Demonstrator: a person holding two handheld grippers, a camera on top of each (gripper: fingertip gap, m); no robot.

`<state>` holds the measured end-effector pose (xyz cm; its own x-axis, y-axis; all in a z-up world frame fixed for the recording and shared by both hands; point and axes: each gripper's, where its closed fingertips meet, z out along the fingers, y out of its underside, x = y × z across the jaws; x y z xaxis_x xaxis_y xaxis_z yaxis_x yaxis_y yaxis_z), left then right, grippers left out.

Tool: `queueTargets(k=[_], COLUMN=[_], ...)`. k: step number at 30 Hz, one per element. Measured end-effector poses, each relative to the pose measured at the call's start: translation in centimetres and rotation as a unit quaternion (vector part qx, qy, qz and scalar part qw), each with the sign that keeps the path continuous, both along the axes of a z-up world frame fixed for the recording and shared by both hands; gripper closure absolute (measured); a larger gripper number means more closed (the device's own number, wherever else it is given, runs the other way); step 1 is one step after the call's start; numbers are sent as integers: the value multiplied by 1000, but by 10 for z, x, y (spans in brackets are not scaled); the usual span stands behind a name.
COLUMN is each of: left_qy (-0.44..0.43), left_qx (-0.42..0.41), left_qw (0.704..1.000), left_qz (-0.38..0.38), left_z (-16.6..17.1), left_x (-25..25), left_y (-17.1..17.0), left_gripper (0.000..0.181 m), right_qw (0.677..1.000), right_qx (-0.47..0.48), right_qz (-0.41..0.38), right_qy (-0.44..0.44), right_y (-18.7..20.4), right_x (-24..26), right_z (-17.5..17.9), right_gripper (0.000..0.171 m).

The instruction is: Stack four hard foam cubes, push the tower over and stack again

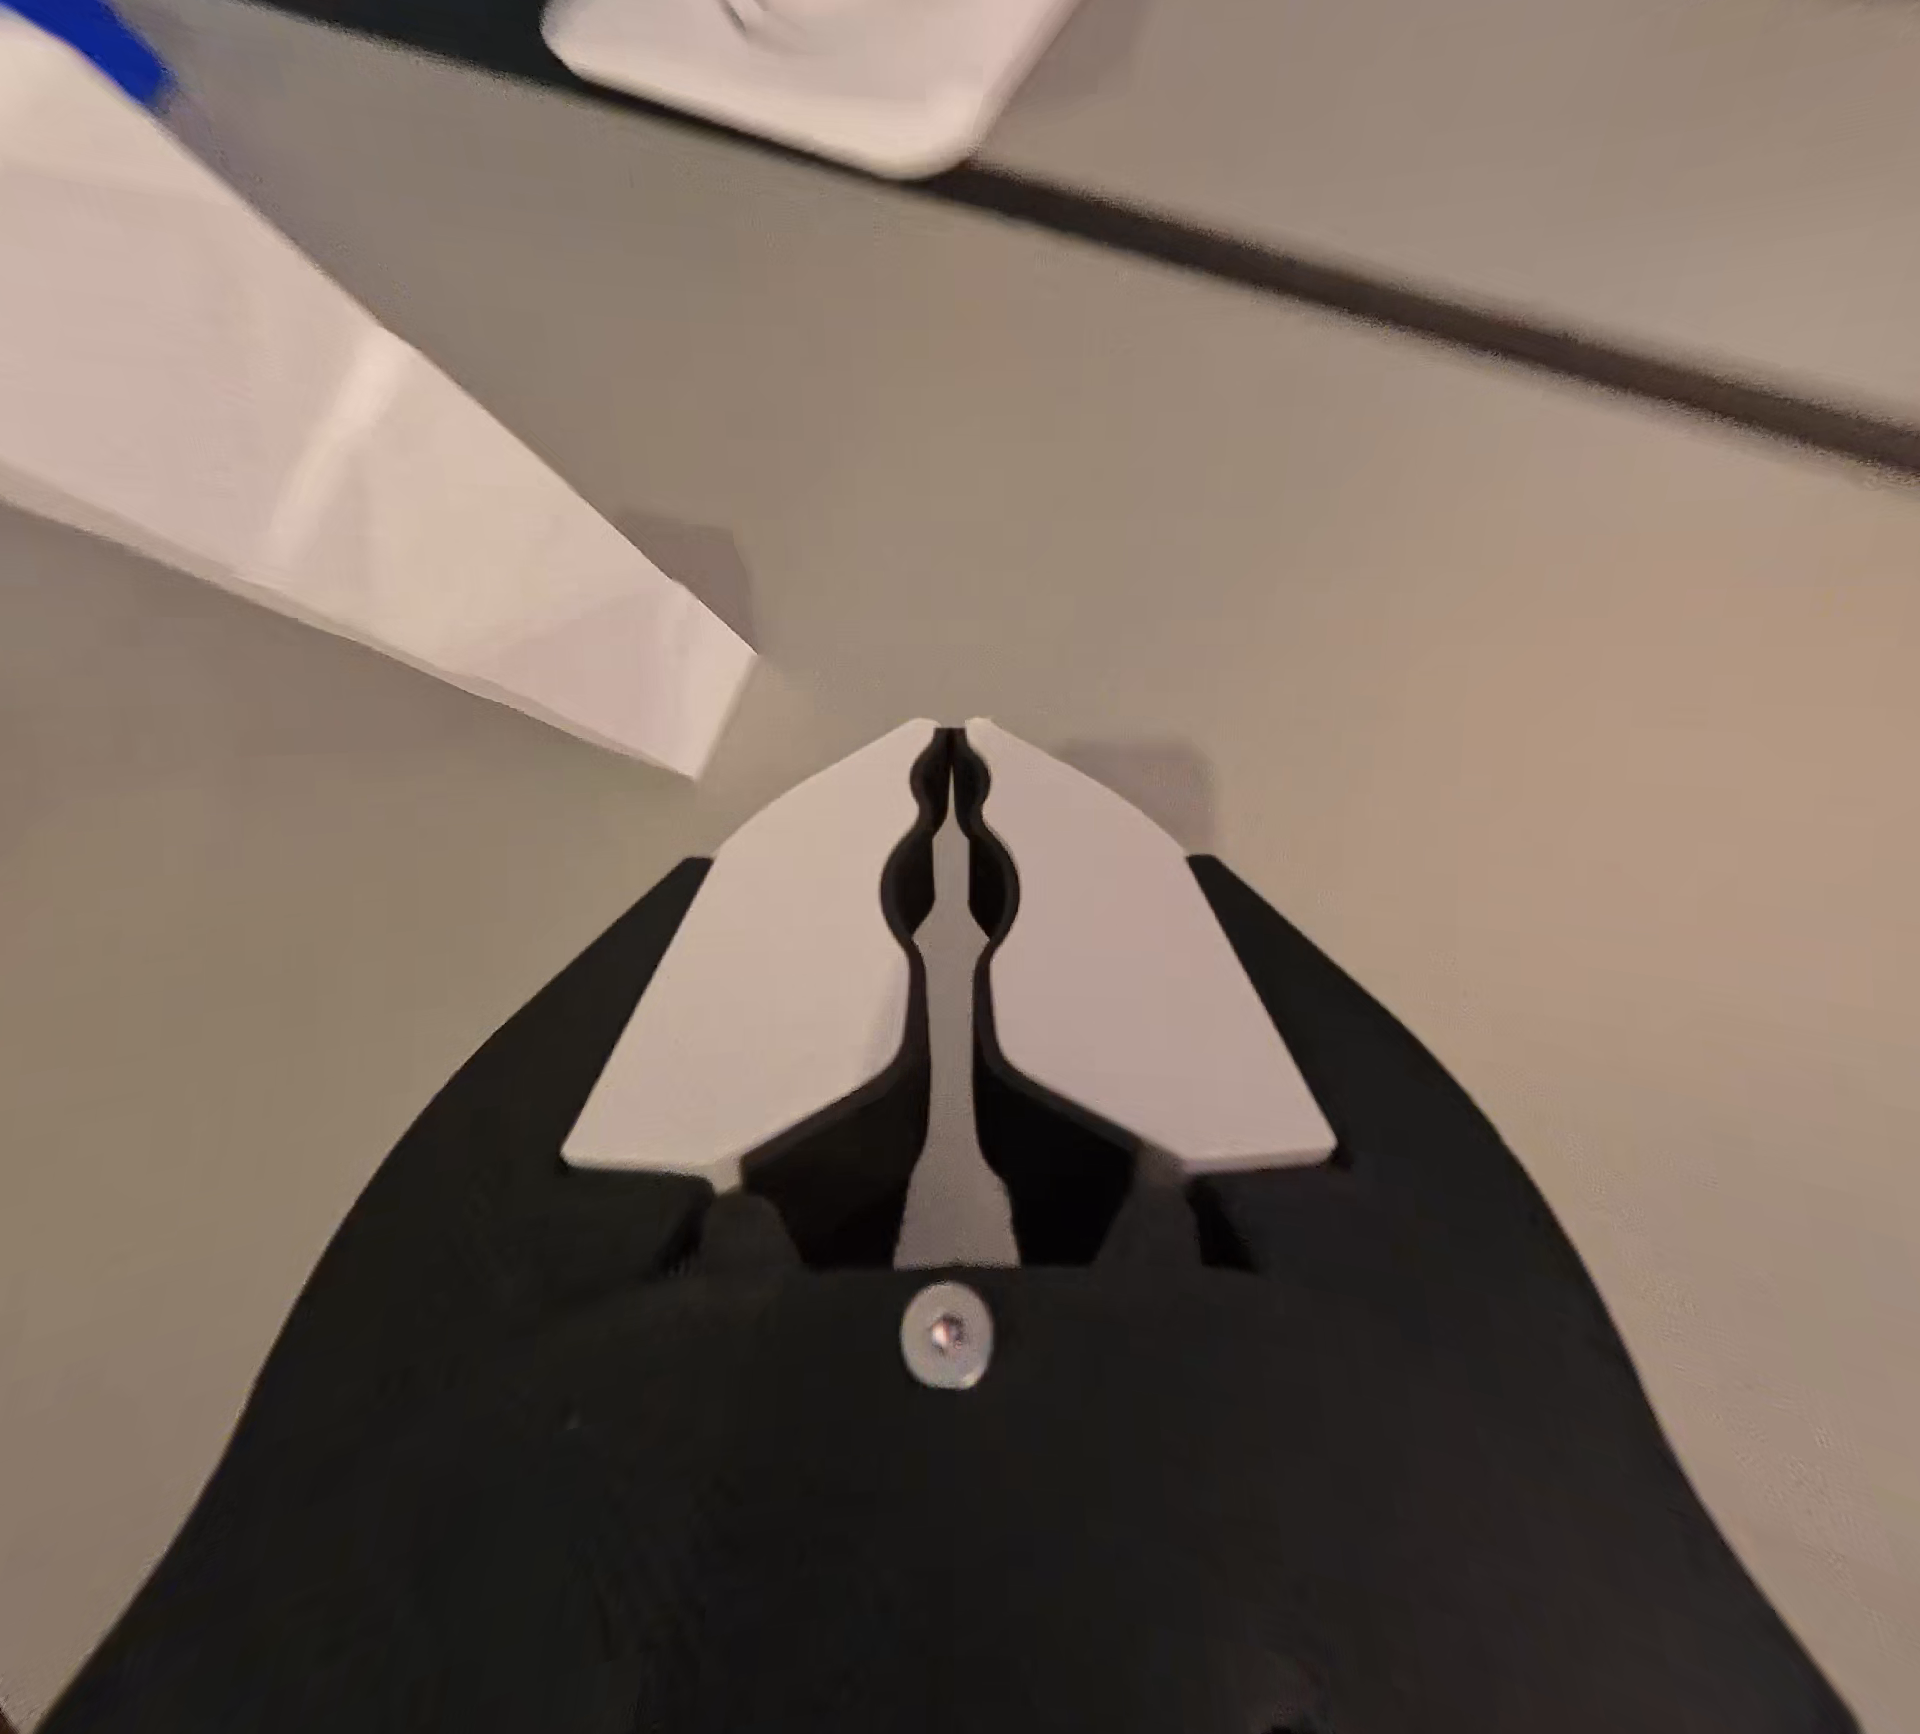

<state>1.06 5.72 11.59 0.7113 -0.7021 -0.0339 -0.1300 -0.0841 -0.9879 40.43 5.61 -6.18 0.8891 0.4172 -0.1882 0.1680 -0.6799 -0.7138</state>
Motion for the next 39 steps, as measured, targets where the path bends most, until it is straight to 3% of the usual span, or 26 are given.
queueTargets(k=[4,9,16,27,33,39], left_qy=[0,-8,5,11,14,20], left_qx=[-9,-15,-31,-42,-45,-48], left_qw=[1000,1000,999,999,999,998], left_qz=[-1,-11,-16,-16,-19,-18], left_z=[1,5,-3,-7,-9,-11], left_x=[-8,-14,-19,-20,-17,-18], left_y=[-5,-11,-10,-8,-9,-10], left_gripper=[116,116,116,116,116,115], right_qw=[990,981,977,981,991,993], right_qx=[-122,-155,-149,-170,-132,-85], right_qz=[-64,-119,-151,-92,-7,15], right_qy=[-21,-16,-13,-23,-28,-77], right_y=[-16,-17,-4,5,9,13], right_x=[6,4,-5,-72,-153,-181], right_z=[-65,-82,-66,-46,-1,45], right_gripper=[170,170,170,170,170,170])
